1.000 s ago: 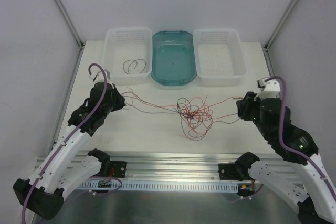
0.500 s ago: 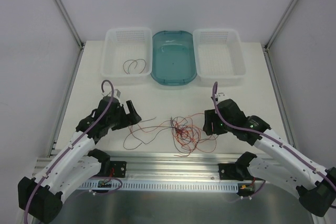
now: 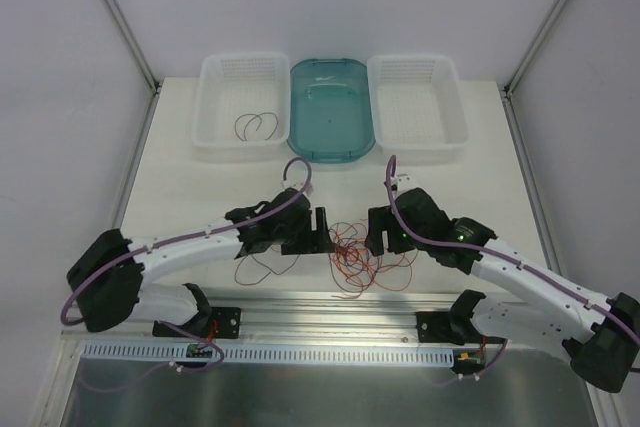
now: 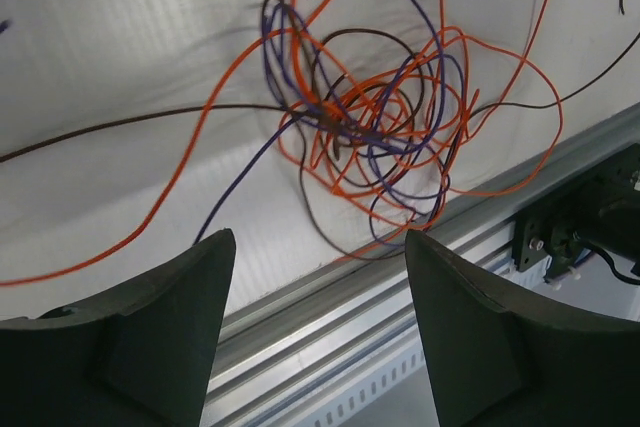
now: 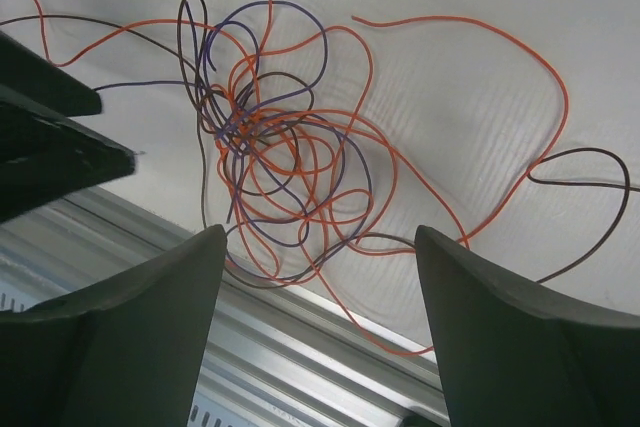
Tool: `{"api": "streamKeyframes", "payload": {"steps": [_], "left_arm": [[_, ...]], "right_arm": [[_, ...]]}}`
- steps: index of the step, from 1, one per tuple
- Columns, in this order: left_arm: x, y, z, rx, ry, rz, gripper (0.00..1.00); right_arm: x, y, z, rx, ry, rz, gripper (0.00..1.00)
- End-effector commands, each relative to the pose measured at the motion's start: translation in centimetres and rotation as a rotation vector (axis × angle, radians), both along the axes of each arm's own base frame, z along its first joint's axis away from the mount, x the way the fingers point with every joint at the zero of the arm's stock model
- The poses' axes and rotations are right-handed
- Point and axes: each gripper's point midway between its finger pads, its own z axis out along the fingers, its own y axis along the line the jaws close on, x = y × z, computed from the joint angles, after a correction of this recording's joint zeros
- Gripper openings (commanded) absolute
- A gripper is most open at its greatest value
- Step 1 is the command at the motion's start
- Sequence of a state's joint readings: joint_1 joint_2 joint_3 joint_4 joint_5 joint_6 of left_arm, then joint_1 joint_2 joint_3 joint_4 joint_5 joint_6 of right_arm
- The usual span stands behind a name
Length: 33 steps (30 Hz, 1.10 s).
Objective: Untangle the cables
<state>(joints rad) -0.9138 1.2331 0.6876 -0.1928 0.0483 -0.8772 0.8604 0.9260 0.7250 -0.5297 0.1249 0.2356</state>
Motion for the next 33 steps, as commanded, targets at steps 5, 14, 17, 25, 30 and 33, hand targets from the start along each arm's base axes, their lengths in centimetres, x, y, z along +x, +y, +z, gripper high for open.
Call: {"api": "streamKeyframes", "payload": {"steps": [5,14,17,25,30,33], "left_arm": [[2.4,-5.7,-1.2,-0.027,-0.016,0.004,0.63],[1.9,-6.2,-5.4,0.018,0.035,0.002,0.45],[1.8,-6.3,-6.1,0.021,0.045,-0.002,0.29],[1.9,-6.2,-5.4,-0.008,0.011,0.0,0.0],[2.0,-6.1,-4.1,-0.045,-0.027,-0.007,0.0],[2.3,-5.7,-2.9,-0.059,-0.07,0.007,0.0]], "right_arm": [[1.1,1.9,-1.3,0.061,-0.014,-0.041,0.77],[1.7,4.1,-5.0,0.07,0.042,-0.043,0.73],[1.5,5.5,-6.2,0.081,0.086,-0.015,0.72],[1.2,7.2,-8.3,0.054,0.128,0.016,0.67],[1.7,6.6,-9.3,-0.014,0.131,-0.019,0.44],[2.1,5.6,-9.4,-0.052,0.113,-0.057,0.16]]}}
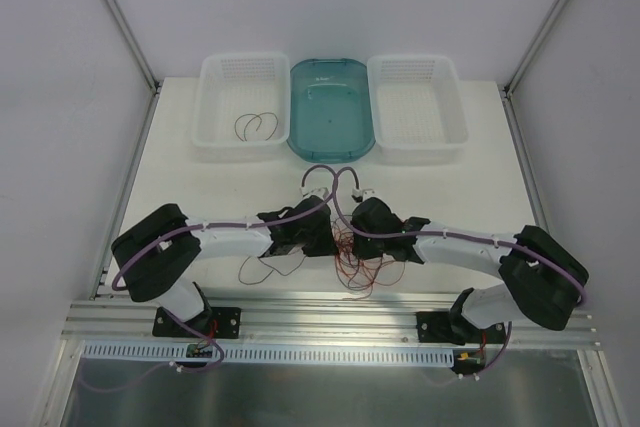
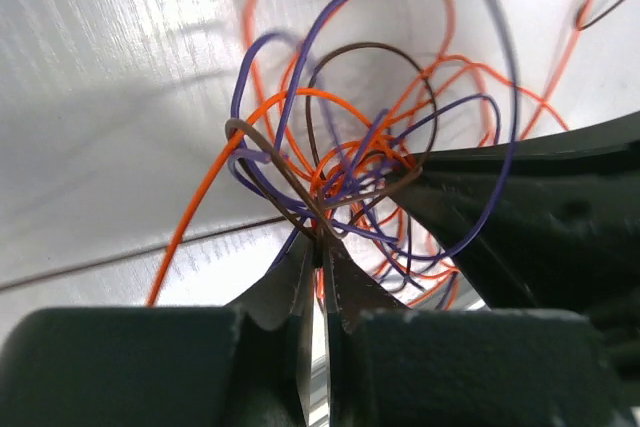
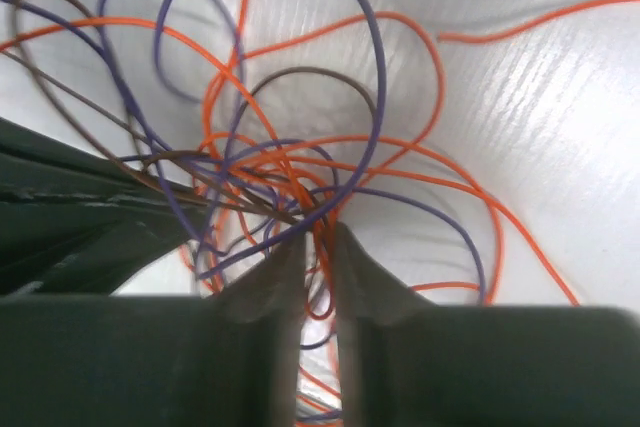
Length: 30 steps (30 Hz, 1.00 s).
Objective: Untangle the cables
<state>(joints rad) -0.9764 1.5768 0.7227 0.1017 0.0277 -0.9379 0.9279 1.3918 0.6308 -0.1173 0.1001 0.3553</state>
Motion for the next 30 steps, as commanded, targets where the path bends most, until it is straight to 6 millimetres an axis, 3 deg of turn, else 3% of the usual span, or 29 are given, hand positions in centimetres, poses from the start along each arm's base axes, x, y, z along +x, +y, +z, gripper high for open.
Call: {"api": "streamKeyframes", "payload": {"steps": [1,2,5,6,8,9,10,12,13,14,15,16,17,20,23,26,28,30], "left_arm": [[1.0,-0.2,2.9,-0.06,-0.108,0.017,0.0],[1.2,0.1,3.1,-0.055,-0.125,0.024,0.0],[1.6,1.9,3.8,-0.02,-0.165,0.054,0.0],[2.0,2.5,4.6,-0.022,-0.185,0.071,0.0],[2.7,4.9,4.4,0.039,-0.191,0.109,0.0],[3.1,5.7,5.6,0.029,-0.215,0.13,0.0],[4.1,7.3,5.8,0.049,-0.225,0.167,0.0],[4.6,9.8,7.1,0.056,-0.253,0.212,0.0],[5.0,10.9,7.5,0.069,-0.274,0.224,0.0],[5.9,12.3,9.4,0.051,-0.319,0.272,0.0],[5.9,13.5,9.6,0.081,-0.332,0.292,0.0],[6.1,14.2,10.4,0.095,-0.365,0.287,0.0],[6.3,14.7,12.3,0.076,-0.411,0.299,0.0],[6.3,15.8,14.7,0.092,-0.474,0.31,0.0],[5.9,15.6,15.2,0.075,-0.474,0.29,0.0],[5.5,15.6,13.4,0.092,-0.425,0.285,0.0],[5.0,15.4,12.1,0.093,-0.382,0.28,0.0],[4.1,15.1,10.2,0.097,-0.317,0.261,0.0]], "right_arm": [[1.5,-0.1,1.2,-0.017,-0.059,-0.057,0.09],[1.6,-0.4,1.4,-0.026,-0.068,-0.063,0.01],[1.8,-2.7,2.8,-0.106,-0.113,-0.094,0.01],[2.5,-3.5,4.4,-0.114,-0.174,-0.119,0.01],[3.2,-4.8,6.7,-0.143,-0.243,-0.138,0.01],[3.0,-6.6,7.2,-0.203,-0.254,-0.152,0.01],[3.9,-7.8,9.9,-0.208,-0.334,-0.203,0.01],[4.2,-11.1,11.8,-0.295,-0.382,-0.258,0.01],[4.4,-12.0,14.3,-0.256,-0.429,-0.296,0.01],[4.2,-13.3,15.0,-0.281,-0.437,-0.304,0.01],[4.4,-14.6,16.3,-0.274,-0.463,-0.351,0.01],[4.4,-15.1,17.4,-0.253,-0.482,-0.365,0.01],[4.2,-15.6,19.5,-0.188,-0.524,-0.39,0.01],[3.8,-14.8,22.5,-0.058,-0.574,-0.337,0.02],[3.3,-13.2,22.9,0.009,-0.548,-0.274,0.02],[3.0,-11.7,21.8,0.041,-0.504,-0.215,0.08],[2.1,-9.2,19.6,0.069,-0.409,-0.095,0.14],[1.0,-6.8,17.7,0.099,-0.311,0.034,0.25]]}}
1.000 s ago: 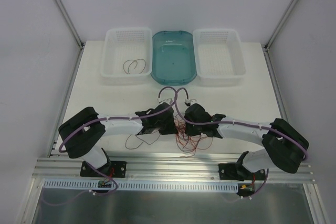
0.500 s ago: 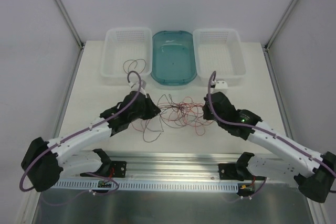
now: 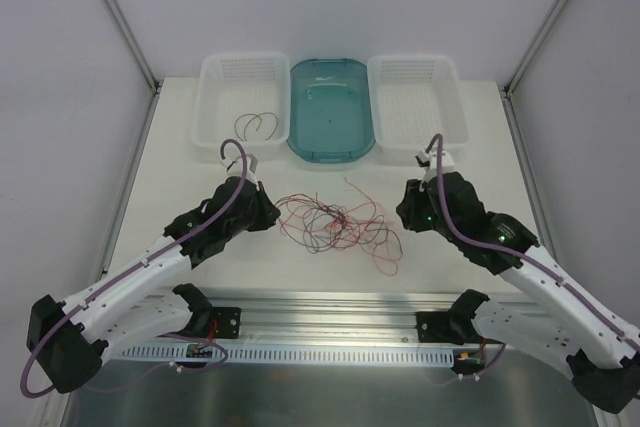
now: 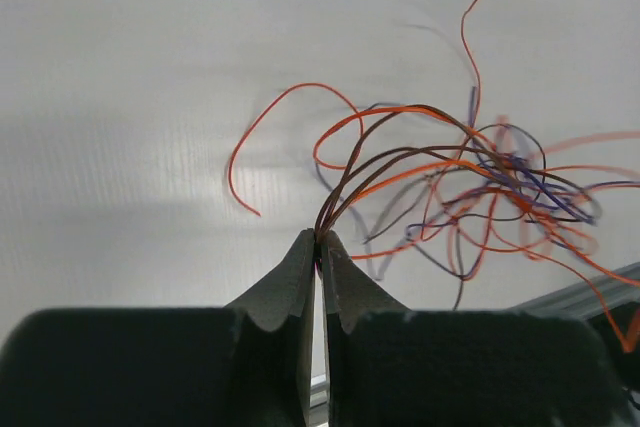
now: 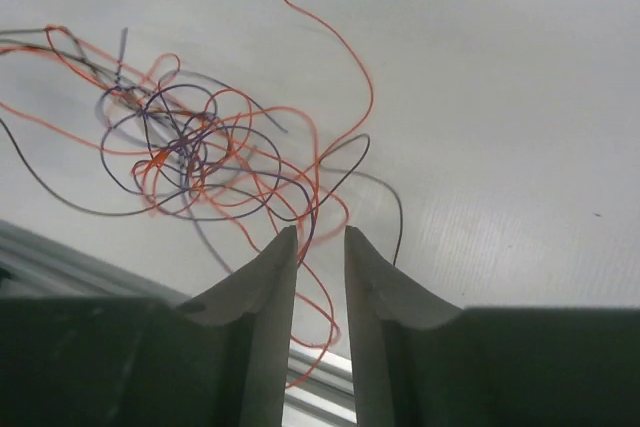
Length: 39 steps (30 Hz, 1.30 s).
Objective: Untangle the cables
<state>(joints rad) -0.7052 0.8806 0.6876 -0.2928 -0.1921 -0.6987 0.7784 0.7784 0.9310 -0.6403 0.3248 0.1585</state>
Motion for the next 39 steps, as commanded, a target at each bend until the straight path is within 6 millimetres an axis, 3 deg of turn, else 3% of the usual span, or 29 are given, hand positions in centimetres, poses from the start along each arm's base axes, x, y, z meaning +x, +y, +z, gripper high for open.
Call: {"api": "streamKeyframes", "payload": {"steps": [1,4,5,6,8,9,11,13,16,20,24,31,35,39], "left_arm": [[-1.5,0.8,-3.8,0.05,0.117,0.001,0.0],[-2.7,0.9,-5.6,0.05,0.165,-0.018,0.07],[-2.9,1.0,-5.7,0.047,0.169,-0.019,0.12],[-3.1,0.9,-5.7,0.039,0.171,-0.031,0.32],[-3.5,0.8,-5.6,0.024,0.167,-0.05,0.53],[-4.0,0.3,-5.4,0.01,0.175,-0.09,0.74],[-4.2,-0.7,-4.5,-0.01,0.178,-0.14,0.87],[-4.9,-2.2,-2.9,-0.059,0.193,-0.226,0.94],[-4.8,-3.5,-1.6,-0.066,0.182,-0.264,0.91],[-3.7,-4.7,-2.7,-0.011,0.226,-0.221,0.85],[-2.4,-6.1,-4.2,0.055,0.248,-0.179,0.79],[-1.3,-7.5,-8.7,0.088,0.319,-0.127,0.66],[-0.9,-8.6,-9.9,0.054,0.333,-0.12,0.58],[-0.6,-8.9,-11.0,0.064,0.348,-0.115,0.47]], "right_arm": [[-2.1,3.7,-3.6,-0.003,0.156,0.227,0.3],[-2.3,4.4,-4.7,-0.003,0.183,0.247,0.51],[-2.3,4.3,-4.9,-0.007,0.186,0.246,0.54],[-2.2,4.3,-5.0,-0.011,0.183,0.242,0.56],[-1.9,4.3,-5.4,-0.026,0.184,0.237,0.58],[-1.7,4.3,-5.6,-0.035,0.186,0.23,0.58],[-1.4,4.8,-6.5,-0.042,0.209,0.228,0.59],[-1.2,5.9,-6.8,-0.004,0.221,0.245,0.59],[-0.8,7.2,-7.6,0.016,0.228,0.25,0.59],[0.3,7.7,-9.4,-0.003,0.246,0.191,0.58],[0.9,8.7,-11.2,-0.009,0.275,0.184,0.58],[1.7,10.2,-14.1,0.001,0.328,0.168,0.57],[1.5,11.1,-15.8,0.003,0.372,0.177,0.57],[1.6,10.7,-17.8,-0.041,0.401,0.147,0.53]]}}
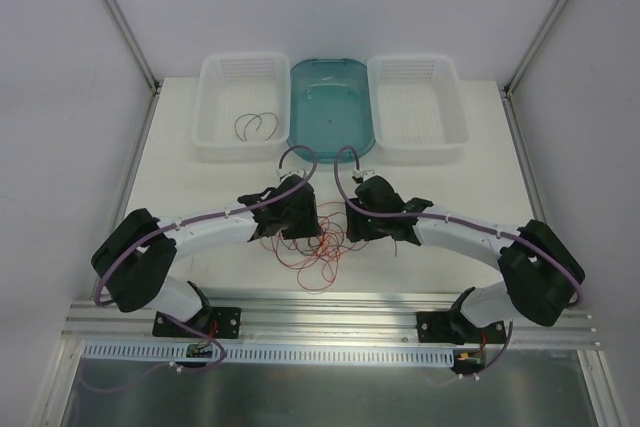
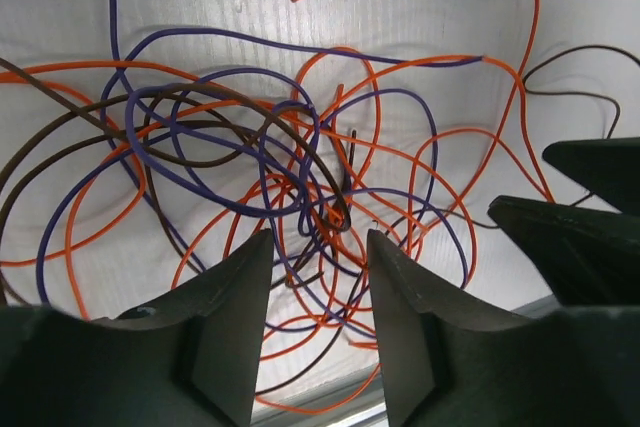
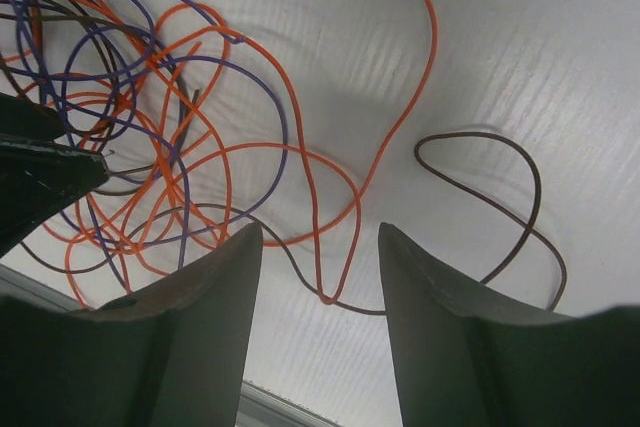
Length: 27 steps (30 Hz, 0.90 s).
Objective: Untangle the cables
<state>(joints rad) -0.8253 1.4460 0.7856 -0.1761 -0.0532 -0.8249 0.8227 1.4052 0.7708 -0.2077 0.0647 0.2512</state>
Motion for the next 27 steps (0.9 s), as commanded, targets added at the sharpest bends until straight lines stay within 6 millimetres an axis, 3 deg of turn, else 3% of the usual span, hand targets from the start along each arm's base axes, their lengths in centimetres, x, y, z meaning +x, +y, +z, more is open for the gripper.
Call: {"api": "streamKeyframes", "payload": {"steps": [1,3,5,6,8,9,11,15,16,18,20,22,23,24,27], "left_arm": [[0.8,-1.0,-0.4,-0.023,-0.021,0.023,0.41],[0.9,-0.9,-0.7,-0.015,-0.021,0.028,0.33],[1.0,-0.7,-1.0,-0.004,-0.024,0.032,0.18],[0.9,-0.6,-0.9,-0.004,-0.025,0.029,0.12],[1.0,-0.1,-0.7,0.003,-0.043,0.033,0.0],[1.1,0.4,-0.6,0.006,-0.051,0.041,0.0],[1.5,1.4,0.5,-0.002,-0.087,0.061,0.0],[2.2,5.1,1.7,0.023,-0.136,0.131,0.0],[2.7,6.1,2.8,0.011,-0.169,0.161,0.0],[2.8,7.8,3.8,0.025,-0.204,0.186,0.0],[3.3,9.3,4.3,0.035,-0.223,0.218,0.0],[3.2,10.8,4.6,0.042,-0.235,0.245,0.0],[3.5,11.8,4.6,0.052,-0.239,0.272,0.0],[3.3,12.6,4.6,0.056,-0.239,0.285,0.0],[3.3,14.6,4.7,0.07,-0.248,0.33,0.0]], "right_arm": [[0.5,0.6,-0.8,0.013,-0.008,-0.027,0.53],[0.5,0.3,-1.5,-0.008,0.002,-0.033,0.48],[0.5,0.2,-1.8,-0.019,0.003,-0.038,0.43],[0.6,0.0,-1.9,-0.024,0.002,-0.042,0.31],[0.6,-0.3,-1.7,-0.039,-0.007,-0.043,0.2],[0.6,-0.7,-1.0,-0.044,-0.018,-0.045,0.08],[0.7,-1.6,-0.2,-0.069,-0.049,-0.049,0.01],[0.5,-5.1,2.8,-0.152,-0.126,-0.081,0.01],[0.8,-5.9,4.8,-0.13,-0.171,-0.105,0.01],[0.6,-8.3,6.2,-0.167,-0.2,-0.135,0.01],[1.0,-10.6,8.9,-0.138,-0.267,-0.203,0.01],[0.8,-13.5,10.2,-0.173,-0.284,-0.261,0.01],[0.7,-14.7,12.5,-0.149,-0.345,-0.302,0.01],[0.3,-16.5,12.9,-0.181,-0.345,-0.335,0.01],[-0.7,-19.8,17.0,-0.181,-0.441,-0.421,0.01]]}}
